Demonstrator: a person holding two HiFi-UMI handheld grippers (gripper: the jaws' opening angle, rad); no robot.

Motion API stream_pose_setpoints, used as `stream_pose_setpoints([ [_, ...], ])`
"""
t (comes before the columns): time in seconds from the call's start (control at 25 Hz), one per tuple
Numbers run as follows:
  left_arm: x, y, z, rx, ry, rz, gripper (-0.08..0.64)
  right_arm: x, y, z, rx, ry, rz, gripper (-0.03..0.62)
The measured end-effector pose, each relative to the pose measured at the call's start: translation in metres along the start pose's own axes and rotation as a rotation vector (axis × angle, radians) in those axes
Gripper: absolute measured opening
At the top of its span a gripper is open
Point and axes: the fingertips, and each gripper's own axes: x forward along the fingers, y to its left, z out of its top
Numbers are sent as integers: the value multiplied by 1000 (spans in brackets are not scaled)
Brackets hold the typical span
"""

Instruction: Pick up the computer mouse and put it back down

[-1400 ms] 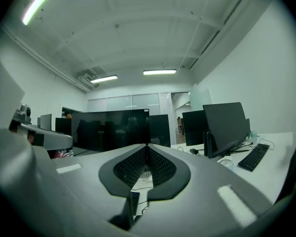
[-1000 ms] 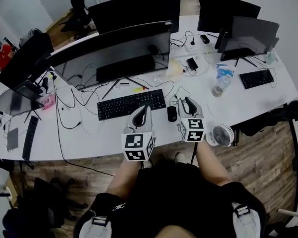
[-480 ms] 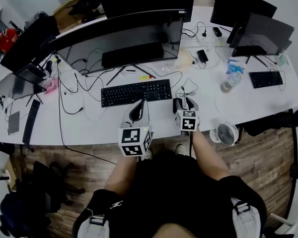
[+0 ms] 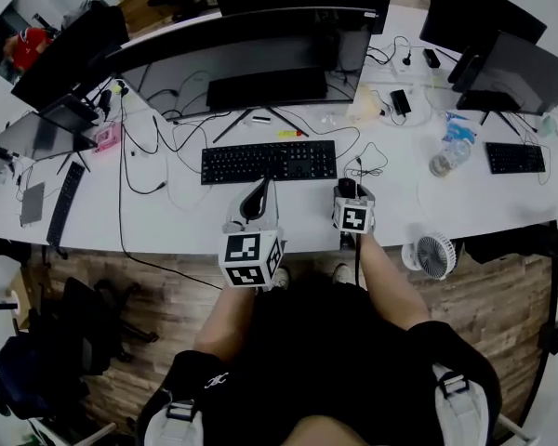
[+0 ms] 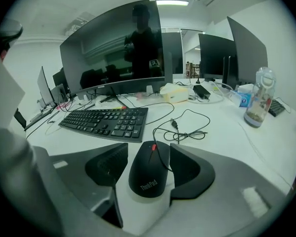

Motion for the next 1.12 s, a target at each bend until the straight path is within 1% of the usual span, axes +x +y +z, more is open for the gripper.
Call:
stream_pose_setpoints([
  [0.12, -1, 6, -1, -2, 5, 12, 51, 6, 2, -3, 17, 35, -9, 256],
  [0.28, -4, 12, -4, 0, 11, 29, 51, 14, 0, -10, 41, 67, -22, 265],
  [0.4, -6, 18, -4, -2, 11, 41, 51, 19, 4, -15, 66, 91, -13, 265],
  [0.52, -7, 21, -5, -3, 14, 45, 51, 23, 6, -16, 58, 127, -12, 264],
  [0.64, -9, 22, -6, -1, 15, 44, 51, 22, 3, -21, 41, 178, -39, 264],
  [0.76, -11, 22, -4, 0, 10, 41, 51, 22, 3, -26, 28, 200, -46, 275],
  [0.84, -11, 23, -4, -1, 6, 40, 51, 20, 6, -25, 22, 186, -37, 275],
  [1.12, -10, 22, -4, -3, 3, 31, 51, 4, 17, 4, 11, 67, 11, 273],
])
